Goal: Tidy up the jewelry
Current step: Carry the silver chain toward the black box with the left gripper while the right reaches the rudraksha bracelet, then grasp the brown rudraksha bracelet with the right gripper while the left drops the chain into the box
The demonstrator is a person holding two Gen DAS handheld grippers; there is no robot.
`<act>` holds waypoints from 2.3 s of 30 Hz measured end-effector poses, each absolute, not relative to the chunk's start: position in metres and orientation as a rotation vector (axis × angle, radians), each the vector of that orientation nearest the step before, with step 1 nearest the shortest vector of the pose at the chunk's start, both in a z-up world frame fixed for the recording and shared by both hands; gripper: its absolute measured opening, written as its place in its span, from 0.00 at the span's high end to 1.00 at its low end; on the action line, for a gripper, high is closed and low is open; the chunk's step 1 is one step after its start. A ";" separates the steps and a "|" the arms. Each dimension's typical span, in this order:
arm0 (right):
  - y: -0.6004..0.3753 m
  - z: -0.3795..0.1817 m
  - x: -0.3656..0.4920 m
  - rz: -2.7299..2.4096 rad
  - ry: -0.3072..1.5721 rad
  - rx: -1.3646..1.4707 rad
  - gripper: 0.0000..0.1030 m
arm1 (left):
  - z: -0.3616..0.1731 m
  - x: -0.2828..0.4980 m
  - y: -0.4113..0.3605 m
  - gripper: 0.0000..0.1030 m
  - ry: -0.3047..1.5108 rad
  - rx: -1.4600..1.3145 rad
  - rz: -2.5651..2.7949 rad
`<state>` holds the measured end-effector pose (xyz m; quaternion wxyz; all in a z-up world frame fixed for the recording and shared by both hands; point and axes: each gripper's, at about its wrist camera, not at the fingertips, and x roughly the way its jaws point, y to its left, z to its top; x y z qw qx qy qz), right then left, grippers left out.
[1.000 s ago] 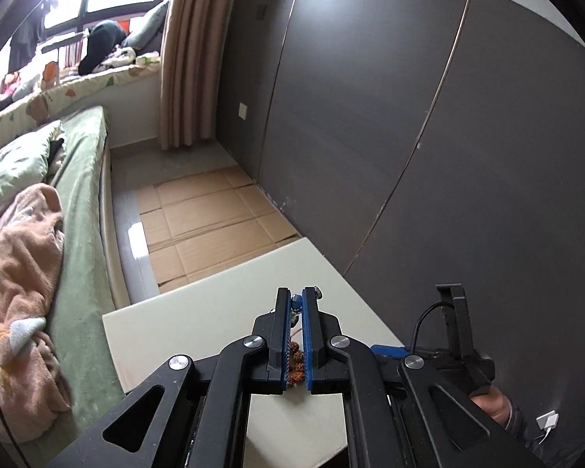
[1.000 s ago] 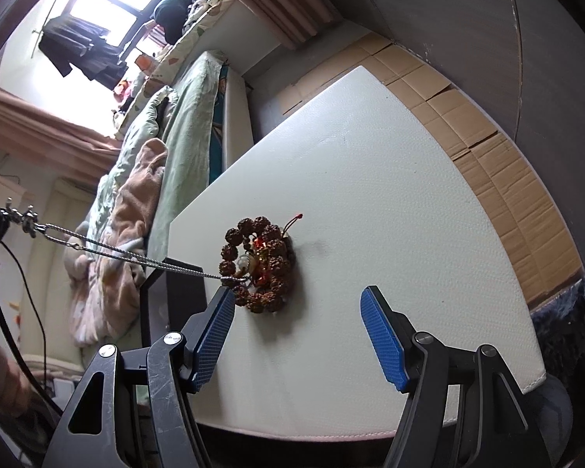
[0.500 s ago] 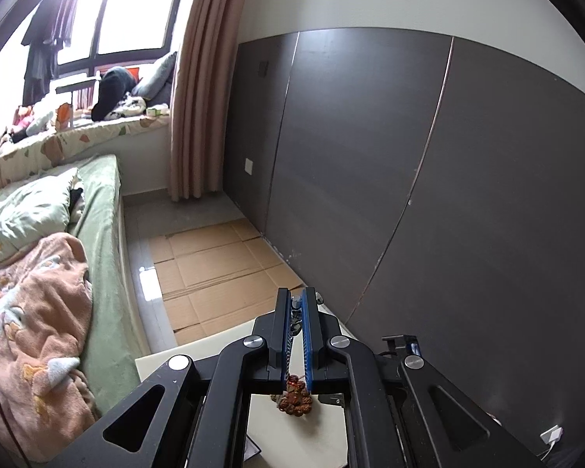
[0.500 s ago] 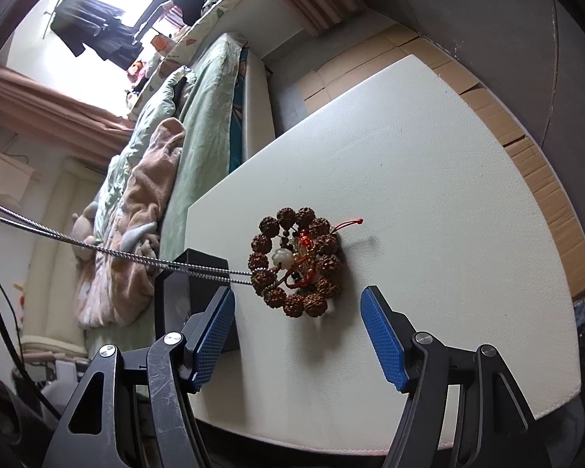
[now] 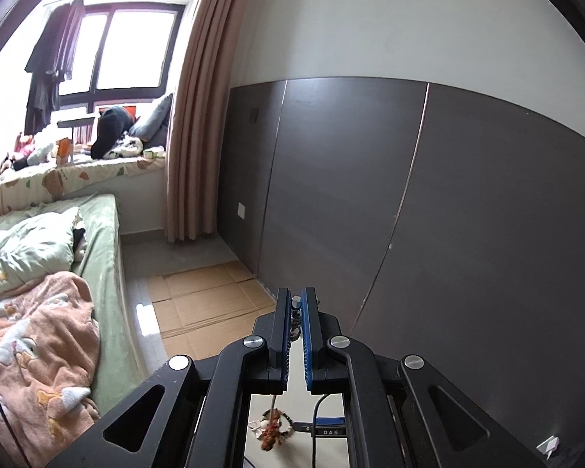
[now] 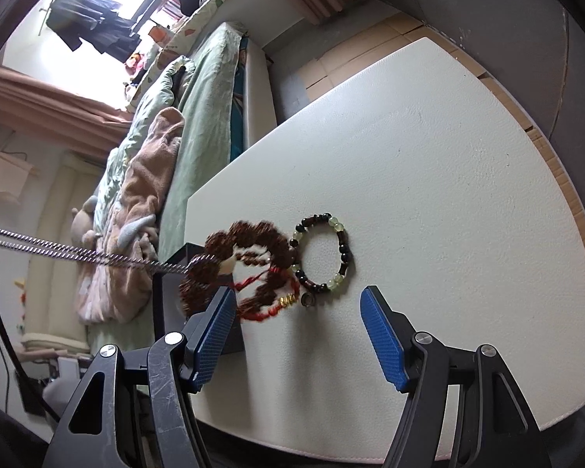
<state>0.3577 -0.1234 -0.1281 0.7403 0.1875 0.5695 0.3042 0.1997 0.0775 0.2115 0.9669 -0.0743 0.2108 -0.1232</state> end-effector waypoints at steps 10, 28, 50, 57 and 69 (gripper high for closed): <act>-0.140 -0.133 0.352 0.643 1.252 0.431 0.35 | 0.185 0.219 0.066 0.95 0.486 -0.151 -0.284; -0.135 -0.151 0.336 0.641 1.313 0.404 0.35 | 0.130 0.238 0.102 0.95 0.620 -0.227 -0.180; -0.104 -0.147 0.320 0.704 1.335 0.310 0.45 | 0.190 0.199 0.138 0.95 0.446 -0.205 -0.098; -0.093 -0.147 0.294 0.737 1.346 0.164 0.49 | 0.194 0.190 0.146 0.95 0.433 -0.205 -0.077; -0.088 -0.170 0.275 0.742 1.390 0.093 0.75 | 0.181 0.186 0.151 0.95 0.450 -0.227 -0.107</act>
